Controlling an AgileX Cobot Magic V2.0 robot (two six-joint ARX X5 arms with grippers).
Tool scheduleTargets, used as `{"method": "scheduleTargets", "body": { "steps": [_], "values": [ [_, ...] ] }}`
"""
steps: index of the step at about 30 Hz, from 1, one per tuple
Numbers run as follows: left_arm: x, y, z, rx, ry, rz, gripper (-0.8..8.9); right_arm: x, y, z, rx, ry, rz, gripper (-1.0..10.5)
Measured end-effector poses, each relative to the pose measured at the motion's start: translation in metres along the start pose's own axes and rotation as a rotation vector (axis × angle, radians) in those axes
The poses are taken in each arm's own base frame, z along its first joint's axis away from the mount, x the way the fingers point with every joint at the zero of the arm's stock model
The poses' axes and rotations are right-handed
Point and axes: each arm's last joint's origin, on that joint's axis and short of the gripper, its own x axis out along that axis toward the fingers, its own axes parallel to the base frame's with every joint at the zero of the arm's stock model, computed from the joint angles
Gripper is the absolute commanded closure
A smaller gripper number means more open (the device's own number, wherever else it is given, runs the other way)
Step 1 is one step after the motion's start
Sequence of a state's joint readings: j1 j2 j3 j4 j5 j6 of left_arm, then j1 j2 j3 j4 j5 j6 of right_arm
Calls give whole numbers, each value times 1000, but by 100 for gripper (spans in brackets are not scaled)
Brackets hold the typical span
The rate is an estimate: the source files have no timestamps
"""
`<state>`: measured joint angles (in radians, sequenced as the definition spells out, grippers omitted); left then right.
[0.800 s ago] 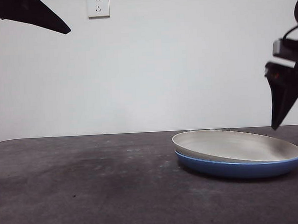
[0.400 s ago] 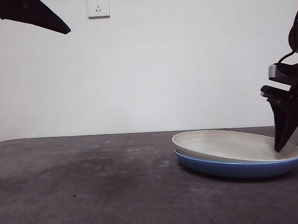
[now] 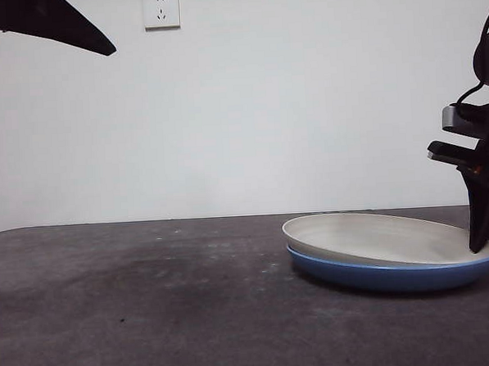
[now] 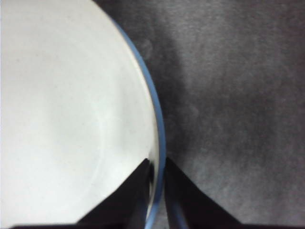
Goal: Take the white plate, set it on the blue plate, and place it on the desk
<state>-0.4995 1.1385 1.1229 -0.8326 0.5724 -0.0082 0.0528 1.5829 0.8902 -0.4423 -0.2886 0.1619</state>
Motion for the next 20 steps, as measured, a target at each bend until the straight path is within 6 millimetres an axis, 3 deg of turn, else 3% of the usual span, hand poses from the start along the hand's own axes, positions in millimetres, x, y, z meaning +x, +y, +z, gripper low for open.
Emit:
{"method": "scheduleTargets", "body": {
  "steps": [11,20],
  "values": [
    [0,0,0,0,0,0,471,-3,1,2,27,-29,17,936],
    [0,0,0,0,0,0,471,-40,15,7,5,-165,105,936]
  ]
}}
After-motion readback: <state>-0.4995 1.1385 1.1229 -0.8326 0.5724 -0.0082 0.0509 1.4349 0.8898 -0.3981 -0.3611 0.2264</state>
